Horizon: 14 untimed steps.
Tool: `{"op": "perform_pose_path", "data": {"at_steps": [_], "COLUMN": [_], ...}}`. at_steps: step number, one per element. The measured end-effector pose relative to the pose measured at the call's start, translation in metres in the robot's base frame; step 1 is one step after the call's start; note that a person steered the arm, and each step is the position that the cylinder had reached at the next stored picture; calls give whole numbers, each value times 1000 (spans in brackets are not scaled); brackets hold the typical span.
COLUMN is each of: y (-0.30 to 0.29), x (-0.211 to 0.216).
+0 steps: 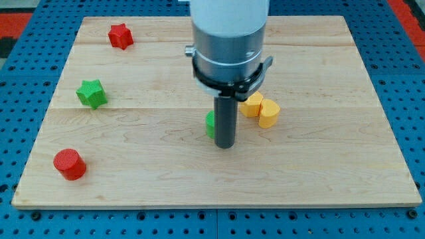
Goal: Move the green circle into the green star
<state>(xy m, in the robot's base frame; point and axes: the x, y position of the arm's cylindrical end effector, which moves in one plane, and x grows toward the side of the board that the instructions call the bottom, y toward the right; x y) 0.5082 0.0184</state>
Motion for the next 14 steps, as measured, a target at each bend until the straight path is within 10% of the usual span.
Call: {"op": "perform_pose_path", "data": {"at_steps": [7,14], "y": [48,-136], "x": [-31,-61]}}
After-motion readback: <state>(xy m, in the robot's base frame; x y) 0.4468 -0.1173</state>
